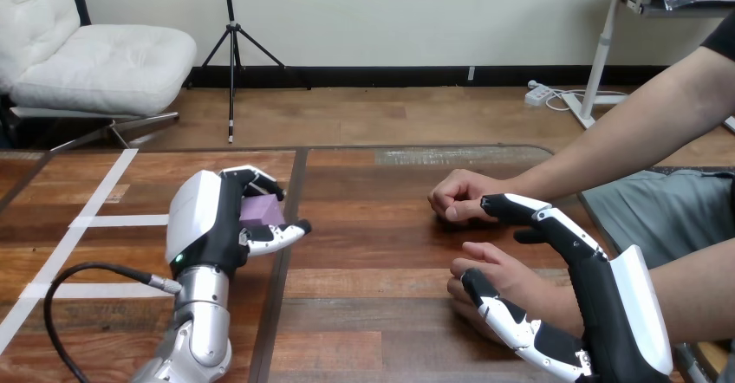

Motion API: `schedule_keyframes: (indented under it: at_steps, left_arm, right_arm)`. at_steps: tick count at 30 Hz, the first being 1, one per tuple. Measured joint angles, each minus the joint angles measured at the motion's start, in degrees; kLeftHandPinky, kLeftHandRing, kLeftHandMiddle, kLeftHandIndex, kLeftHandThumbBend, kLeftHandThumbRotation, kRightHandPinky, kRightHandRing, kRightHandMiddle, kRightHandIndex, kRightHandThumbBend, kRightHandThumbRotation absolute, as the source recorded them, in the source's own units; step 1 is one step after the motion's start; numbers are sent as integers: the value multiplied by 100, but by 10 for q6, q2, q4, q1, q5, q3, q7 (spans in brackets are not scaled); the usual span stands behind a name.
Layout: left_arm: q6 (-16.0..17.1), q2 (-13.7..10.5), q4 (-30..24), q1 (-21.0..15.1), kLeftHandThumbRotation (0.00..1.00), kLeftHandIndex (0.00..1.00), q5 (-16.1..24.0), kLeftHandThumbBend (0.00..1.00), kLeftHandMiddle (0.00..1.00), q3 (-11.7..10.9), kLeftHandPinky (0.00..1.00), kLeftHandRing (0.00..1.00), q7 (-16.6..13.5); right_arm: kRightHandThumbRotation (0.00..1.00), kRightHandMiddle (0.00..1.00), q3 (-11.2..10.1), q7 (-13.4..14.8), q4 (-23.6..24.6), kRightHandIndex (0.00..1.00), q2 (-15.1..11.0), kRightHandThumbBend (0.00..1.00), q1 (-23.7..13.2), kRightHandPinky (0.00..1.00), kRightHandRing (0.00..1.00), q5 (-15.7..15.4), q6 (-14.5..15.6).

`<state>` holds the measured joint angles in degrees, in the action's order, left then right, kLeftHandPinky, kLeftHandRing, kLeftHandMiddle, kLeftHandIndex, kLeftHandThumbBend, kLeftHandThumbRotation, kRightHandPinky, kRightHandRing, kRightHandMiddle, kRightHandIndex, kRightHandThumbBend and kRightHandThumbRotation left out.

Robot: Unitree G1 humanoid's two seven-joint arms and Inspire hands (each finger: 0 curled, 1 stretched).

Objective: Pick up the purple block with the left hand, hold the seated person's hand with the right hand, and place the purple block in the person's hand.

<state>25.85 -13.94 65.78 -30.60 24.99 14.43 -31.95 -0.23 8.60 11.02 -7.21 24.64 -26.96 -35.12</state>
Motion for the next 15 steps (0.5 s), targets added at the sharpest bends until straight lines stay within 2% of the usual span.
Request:
schedule_keyframes:
  at_steps: [15]
  left_arm:
    - [15, 9, -48, 30, 0, 48, -11, 74, 48, -10, 39, 43, 23]
  right_arm:
    - [28, 75, -6, 7, 0, 74, -1, 53, -4, 69, 75, -10, 0]
